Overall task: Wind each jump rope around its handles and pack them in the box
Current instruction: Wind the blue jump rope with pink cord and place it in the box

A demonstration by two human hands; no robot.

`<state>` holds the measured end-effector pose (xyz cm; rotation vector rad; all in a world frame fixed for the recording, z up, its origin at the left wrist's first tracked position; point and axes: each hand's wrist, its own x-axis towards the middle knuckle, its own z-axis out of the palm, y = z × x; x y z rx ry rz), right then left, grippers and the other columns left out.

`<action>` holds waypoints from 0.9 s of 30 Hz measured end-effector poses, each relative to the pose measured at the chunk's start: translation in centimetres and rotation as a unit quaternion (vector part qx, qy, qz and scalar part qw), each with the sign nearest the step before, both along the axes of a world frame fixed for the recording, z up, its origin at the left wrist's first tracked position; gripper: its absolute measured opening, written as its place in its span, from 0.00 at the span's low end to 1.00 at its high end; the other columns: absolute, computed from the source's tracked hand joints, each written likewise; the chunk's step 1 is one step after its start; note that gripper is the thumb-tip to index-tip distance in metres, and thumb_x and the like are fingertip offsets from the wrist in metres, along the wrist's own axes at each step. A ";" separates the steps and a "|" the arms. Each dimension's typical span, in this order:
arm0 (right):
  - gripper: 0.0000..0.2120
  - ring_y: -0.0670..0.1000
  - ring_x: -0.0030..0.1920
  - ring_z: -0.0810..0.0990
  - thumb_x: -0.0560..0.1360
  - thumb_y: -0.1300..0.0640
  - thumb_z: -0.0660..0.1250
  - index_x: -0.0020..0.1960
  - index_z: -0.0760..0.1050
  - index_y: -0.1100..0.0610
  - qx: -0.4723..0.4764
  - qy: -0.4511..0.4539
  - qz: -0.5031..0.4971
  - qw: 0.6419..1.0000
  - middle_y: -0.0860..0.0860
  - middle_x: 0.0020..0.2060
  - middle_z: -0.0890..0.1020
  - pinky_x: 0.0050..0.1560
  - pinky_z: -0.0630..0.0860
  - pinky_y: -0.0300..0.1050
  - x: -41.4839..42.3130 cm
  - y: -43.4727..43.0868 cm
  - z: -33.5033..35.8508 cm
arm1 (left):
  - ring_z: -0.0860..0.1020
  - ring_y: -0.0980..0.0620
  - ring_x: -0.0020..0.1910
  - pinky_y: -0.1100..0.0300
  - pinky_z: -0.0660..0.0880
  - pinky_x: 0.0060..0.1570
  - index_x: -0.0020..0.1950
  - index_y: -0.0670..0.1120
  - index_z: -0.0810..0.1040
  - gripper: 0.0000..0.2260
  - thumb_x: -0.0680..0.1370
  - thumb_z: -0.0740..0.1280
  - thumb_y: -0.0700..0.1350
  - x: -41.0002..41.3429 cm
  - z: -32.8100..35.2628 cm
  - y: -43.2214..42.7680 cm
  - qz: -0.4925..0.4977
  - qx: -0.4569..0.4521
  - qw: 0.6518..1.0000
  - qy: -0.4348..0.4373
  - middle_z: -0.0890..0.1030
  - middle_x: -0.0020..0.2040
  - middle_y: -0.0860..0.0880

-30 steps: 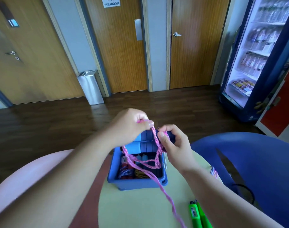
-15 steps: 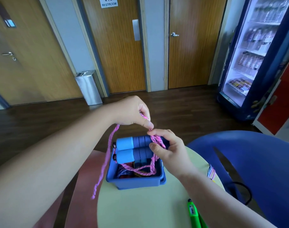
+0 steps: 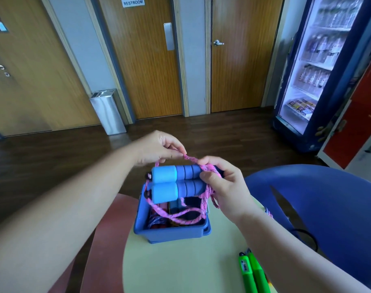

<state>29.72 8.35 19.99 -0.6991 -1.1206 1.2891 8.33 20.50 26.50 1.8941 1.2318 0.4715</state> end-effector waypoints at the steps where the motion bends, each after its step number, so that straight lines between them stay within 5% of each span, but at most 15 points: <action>1: 0.08 0.57 0.47 0.78 0.75 0.65 0.67 0.50 0.83 0.56 -0.012 0.030 0.001 0.999 0.58 0.49 0.82 0.48 0.79 0.52 0.0 0.2 0.7 | 0.75 0.50 0.36 0.58 0.72 0.36 0.53 0.46 0.87 0.06 0.79 0.72 0.39 -0.9 -1.9 0.4 0.027 -0.036 0.999 -0.022 0.83 0.42 0.46; 4: 0.08 0.59 0.47 0.79 0.78 0.66 0.67 0.51 0.82 0.57 -0.027 0.062 -0.026 0.997 0.59 0.51 0.81 0.41 0.83 0.50 0.1 1.5 2.4 | 0.85 0.46 0.51 0.55 0.80 0.44 0.70 0.38 0.76 0.18 0.80 0.68 0.38 -3.4 -9.2 1.9 0.101 -0.170 0.969 -0.149 0.75 0.70 0.30; 5: 0.08 0.59 0.46 0.79 0.79 0.67 0.66 0.52 0.82 0.57 -0.022 0.055 -0.042 0.997 0.58 0.50 0.81 0.42 0.83 0.51 0.1 2.2 2.9 | 0.85 0.44 0.52 0.55 0.81 0.43 0.70 0.37 0.75 0.20 0.78 0.69 0.35 -2.8 -9.8 0.9 0.105 -0.174 0.961 -0.187 0.76 0.69 0.29; 7: 0.08 0.56 0.45 0.79 0.81 0.66 0.65 0.53 0.82 0.58 -0.009 0.043 -0.082 0.996 0.55 0.48 0.81 0.44 0.81 0.51 -0.2 3.9 3.8 | 0.84 0.46 0.38 0.59 0.77 0.33 0.61 0.37 0.80 0.14 0.77 0.68 0.28 -0.4 -9.2 -3.5 0.152 -0.170 0.941 -0.248 0.83 0.53 0.33; 9: 0.08 0.51 0.40 0.79 0.81 0.65 0.66 0.54 0.82 0.56 -0.010 0.031 -0.137 0.990 0.54 0.46 0.82 0.40 0.78 0.46 -0.5 5.5 4.6 | 0.72 0.51 0.27 0.59 0.68 0.29 0.50 0.40 0.84 0.08 0.79 0.68 0.30 2.7 -9.2 -7.1 0.155 -0.176 0.914 -0.330 0.81 0.43 0.38; 12: 0.08 0.47 0.40 0.80 0.81 0.63 0.66 0.57 0.82 0.56 -0.033 -0.023 -0.192 0.980 0.54 0.50 0.82 0.37 0.78 0.39 -0.5 7.4 4.5 | 0.66 0.51 0.27 0.59 0.65 0.30 0.47 0.43 0.86 0.07 0.81 0.69 0.36 5.8 -9.0 -9.9 0.204 -0.166 0.883 -0.388 0.82 0.40 0.43; 15: 0.11 0.46 0.45 0.81 0.80 0.63 0.67 0.56 0.82 0.50 -0.015 -0.140 -0.211 0.967 0.54 0.51 0.82 0.44 0.80 0.38 0.2 8.4 2.1 | 0.69 0.51 0.28 0.59 0.68 0.31 0.51 0.44 0.86 0.06 0.81 0.70 0.36 6.5 -7.0 -11.4 0.202 -0.124 0.912 -0.334 0.84 0.39 0.43; 18: 0.13 0.52 0.45 0.81 0.77 0.60 0.68 0.52 0.82 0.42 -0.006 -0.223 -0.210 0.952 0.62 0.52 0.80 0.49 0.82 0.50 1.0 8.4 -0.6 | 0.71 0.51 0.28 0.60 0.71 0.33 0.49 0.50 0.86 0.08 0.78 0.73 0.37 5.3 -3.6 -11.0 0.155 -0.027 0.962 -0.224 0.86 0.39 0.41; 22: 0.13 0.52 0.39 0.81 0.79 0.66 0.68 0.53 0.83 0.49 0.001 -0.185 -0.157 0.970 0.67 0.49 0.80 0.41 0.82 0.47 1.4 6.4 -1.9 | 0.76 0.64 0.28 0.67 0.72 0.36 0.49 0.53 0.87 0.08 0.75 0.77 0.39 3.0 1.4 -8.1 0.138 0.116 0.977 -0.113 0.87 0.37 0.53; 24: 0.08 0.46 0.35 0.79 0.79 0.67 0.70 0.54 0.82 0.58 0.013 -0.151 -0.127 0.980 0.62 0.44 0.81 0.34 0.76 0.36 1.0 4.9 -1.4 | 0.82 0.63 0.34 0.66 0.77 0.38 0.48 0.52 0.88 0.07 0.74 0.78 0.40 2.5 3.2 -6.5 0.127 0.157 0.977 -0.063 0.86 0.37 0.57; 27: 0.13 0.46 0.37 0.79 0.70 0.62 0.79 0.53 0.81 0.62 0.032 -0.095 -0.068 0.993 0.52 0.40 0.83 0.38 0.77 0.38 0.1 2.9 -0.6 | 0.84 0.59 0.44 0.59 0.81 0.48 0.48 0.53 0.88 0.05 0.73 0.80 0.45 2.8 4.8 -5.3 0.085 0.183 0.979 0.015 0.87 0.42 0.57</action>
